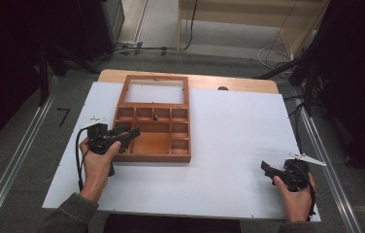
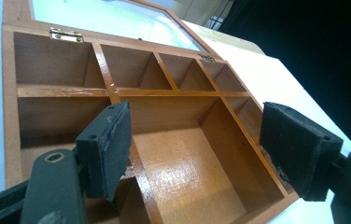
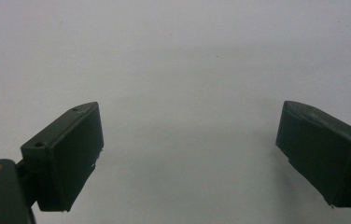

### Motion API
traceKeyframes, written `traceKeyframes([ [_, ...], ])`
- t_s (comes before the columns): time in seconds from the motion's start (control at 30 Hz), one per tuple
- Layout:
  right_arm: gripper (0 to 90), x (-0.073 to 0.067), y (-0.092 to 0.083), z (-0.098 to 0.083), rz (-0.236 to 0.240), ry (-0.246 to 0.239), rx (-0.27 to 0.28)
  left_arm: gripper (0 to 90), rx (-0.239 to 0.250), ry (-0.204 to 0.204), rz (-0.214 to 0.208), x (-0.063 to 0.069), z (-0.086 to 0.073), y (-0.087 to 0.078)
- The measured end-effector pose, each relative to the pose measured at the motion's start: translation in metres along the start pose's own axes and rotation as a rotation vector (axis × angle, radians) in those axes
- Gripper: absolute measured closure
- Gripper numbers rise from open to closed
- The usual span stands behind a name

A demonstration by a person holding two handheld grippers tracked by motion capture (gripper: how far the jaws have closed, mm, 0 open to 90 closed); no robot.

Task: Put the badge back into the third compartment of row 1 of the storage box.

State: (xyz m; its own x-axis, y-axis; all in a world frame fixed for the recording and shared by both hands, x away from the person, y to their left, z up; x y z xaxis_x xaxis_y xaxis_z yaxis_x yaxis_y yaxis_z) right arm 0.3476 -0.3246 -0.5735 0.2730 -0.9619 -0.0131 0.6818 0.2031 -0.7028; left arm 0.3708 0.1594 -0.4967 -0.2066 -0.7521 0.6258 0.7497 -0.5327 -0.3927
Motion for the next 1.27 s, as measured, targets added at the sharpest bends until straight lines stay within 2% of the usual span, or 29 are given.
traceKeyframes([
  [0.67, 5.8, -0.001, -0.001, 0.0, 0.005, 0.002, 0.003, 25.5, 0.017, -0.024, 0.007, -0.014, -0.006, -0.028],
  [1.27, 5.8, 0.0, -0.002, 0.0, 0.001, 0.006, 0.008, 24.5, 0.056, -0.058, 0.04, -0.041, -0.011, -0.063],
])
Point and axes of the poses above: each handheld gripper's, and its own axes: y roughly forward along the jaws, z roughly out of its top, x roughly to its right, the point moved 10 cm from there along y, roughly forward along the jaws, and after that the axes turned 13 degrees about -y, right-handed, at the moved point
